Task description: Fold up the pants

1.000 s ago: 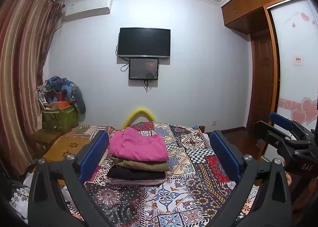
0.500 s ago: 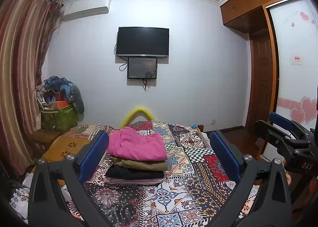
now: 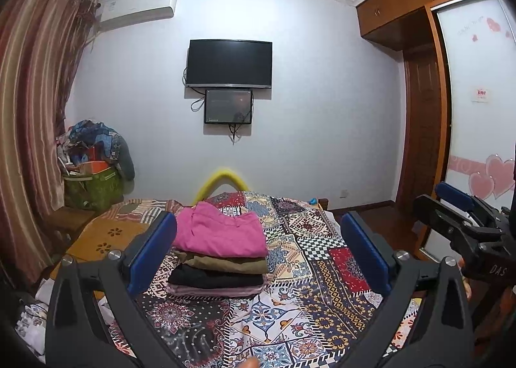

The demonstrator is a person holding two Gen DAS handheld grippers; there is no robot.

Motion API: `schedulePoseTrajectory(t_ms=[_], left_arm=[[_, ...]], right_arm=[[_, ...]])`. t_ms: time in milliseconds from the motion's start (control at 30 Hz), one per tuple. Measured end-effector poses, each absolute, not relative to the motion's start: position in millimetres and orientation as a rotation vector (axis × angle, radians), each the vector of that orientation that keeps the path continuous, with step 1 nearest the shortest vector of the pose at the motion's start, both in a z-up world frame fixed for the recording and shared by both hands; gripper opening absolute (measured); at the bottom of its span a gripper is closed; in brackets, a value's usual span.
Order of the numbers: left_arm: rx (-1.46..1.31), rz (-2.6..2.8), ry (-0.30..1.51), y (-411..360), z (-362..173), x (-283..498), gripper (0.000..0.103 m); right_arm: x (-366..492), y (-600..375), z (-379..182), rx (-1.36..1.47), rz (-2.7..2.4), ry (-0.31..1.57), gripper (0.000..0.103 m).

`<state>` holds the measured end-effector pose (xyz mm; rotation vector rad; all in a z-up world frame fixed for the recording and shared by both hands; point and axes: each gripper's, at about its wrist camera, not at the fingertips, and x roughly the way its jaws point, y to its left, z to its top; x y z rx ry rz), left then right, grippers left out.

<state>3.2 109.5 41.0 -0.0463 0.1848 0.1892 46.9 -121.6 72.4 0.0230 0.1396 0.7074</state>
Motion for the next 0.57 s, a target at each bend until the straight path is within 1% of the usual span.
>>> schedulePoseTrajectory(t_ms=[567], left_arm=[[-0.047,0.181,0.198,106.2,39.0,5.8,0.103]], right_arm=[[48.4,-121.6,69.8,0.028,0.702,0.150,0.103]])
